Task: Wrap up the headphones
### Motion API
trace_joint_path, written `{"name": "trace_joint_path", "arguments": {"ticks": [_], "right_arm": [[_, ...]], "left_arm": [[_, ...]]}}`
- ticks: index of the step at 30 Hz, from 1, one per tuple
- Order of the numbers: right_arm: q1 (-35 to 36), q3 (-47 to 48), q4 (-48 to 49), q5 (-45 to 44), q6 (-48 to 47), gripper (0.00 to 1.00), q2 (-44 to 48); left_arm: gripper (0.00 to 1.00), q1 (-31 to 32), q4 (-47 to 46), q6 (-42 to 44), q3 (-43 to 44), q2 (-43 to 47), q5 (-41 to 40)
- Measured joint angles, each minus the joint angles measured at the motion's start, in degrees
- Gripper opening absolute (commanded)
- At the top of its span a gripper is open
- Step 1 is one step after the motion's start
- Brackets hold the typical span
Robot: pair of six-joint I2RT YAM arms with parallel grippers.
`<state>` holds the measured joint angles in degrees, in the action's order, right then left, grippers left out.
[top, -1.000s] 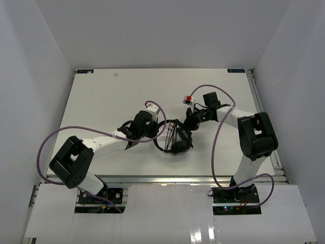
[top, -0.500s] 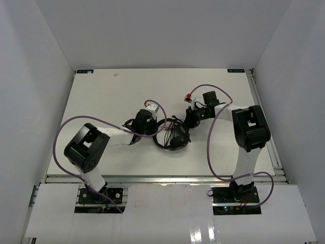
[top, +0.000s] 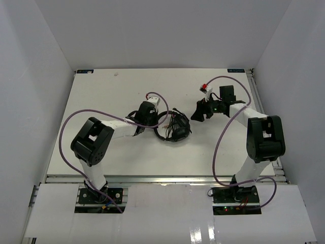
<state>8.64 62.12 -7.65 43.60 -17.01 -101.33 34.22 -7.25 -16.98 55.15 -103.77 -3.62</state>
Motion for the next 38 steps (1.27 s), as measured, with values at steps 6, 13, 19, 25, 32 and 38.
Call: {"name": "trace_joint_path", "arguments": {"ticks": [6, 13, 19, 25, 32, 38], "right_arm": [[-0.03, -2.17, -1.5, -3.34, -1.03, 0.89, 7.36], [-0.56, -11.86, -4.7, -11.23, -5.26, 0.9, 29.6], [-0.84, -14.26, -5.9, -19.69, -3.78, 0.9, 45.77], [-1.28, -18.4, -9.96, -27.52, -1.01, 0.9, 55.03], [-2.85, -20.45, -13.59, -36.48, 3.17, 0.9, 60.84], [-3.88, -20.47, -13.67, -40.35, 5.09, 0.9, 62.8]], "left_arm": [[0.78, -0.26, 3.04, -0.49, 1.26, 0.46, -0.22], [0.91, -0.32, 8.35, 1.14, 1.27, 8.55, 2.52], [0.95, -0.33, 11.53, 4.01, 0.03, 22.84, 5.98], [0.98, -0.35, 15.33, 5.43, -5.5, 40.13, 10.43], [0.98, -0.35, 20.92, 5.06, -14.79, 67.35, 15.21], [0.98, -0.35, 25.11, 3.82, -18.59, 76.01, 16.07]]}}
